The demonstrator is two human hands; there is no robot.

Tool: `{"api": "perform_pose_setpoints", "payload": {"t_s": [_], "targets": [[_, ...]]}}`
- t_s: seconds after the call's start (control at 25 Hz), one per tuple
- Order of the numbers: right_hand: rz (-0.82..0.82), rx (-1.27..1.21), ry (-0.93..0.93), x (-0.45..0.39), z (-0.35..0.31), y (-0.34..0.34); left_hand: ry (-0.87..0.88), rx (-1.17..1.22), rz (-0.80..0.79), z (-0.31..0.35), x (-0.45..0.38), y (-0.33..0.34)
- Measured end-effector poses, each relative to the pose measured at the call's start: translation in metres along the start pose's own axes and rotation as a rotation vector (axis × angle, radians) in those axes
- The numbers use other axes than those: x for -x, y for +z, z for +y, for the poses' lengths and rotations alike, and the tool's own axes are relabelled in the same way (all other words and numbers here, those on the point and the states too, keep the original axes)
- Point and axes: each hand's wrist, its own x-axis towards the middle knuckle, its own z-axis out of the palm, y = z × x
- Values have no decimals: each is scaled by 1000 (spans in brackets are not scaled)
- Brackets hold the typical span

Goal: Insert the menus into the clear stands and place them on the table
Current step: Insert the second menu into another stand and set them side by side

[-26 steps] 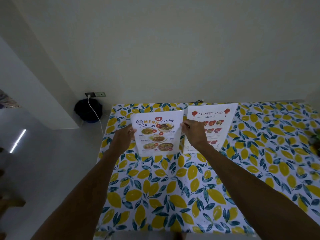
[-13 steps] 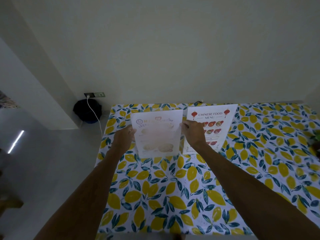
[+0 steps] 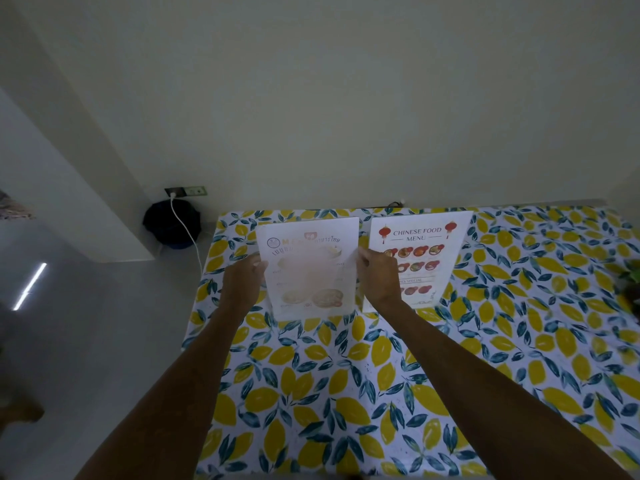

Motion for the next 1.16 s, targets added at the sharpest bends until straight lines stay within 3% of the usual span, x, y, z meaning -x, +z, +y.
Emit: {"api": "perform_pose_setpoints", "payload": {"t_s": [0.24, 0.68, 1.0, 1.16], "targets": [[-4, 0, -1, 1, 1, 0, 23, -34, -5, 1, 5, 1], [-224, 70, -32, 27, -15, -21, -60, 11, -185, 18, 35, -9], [-296, 320, -143, 73, -6, -79, 219, -307, -154, 50, 83, 3], [-304, 416, -96, 86, 24, -107, 274, -302, -210, 79, 98, 31]]}}
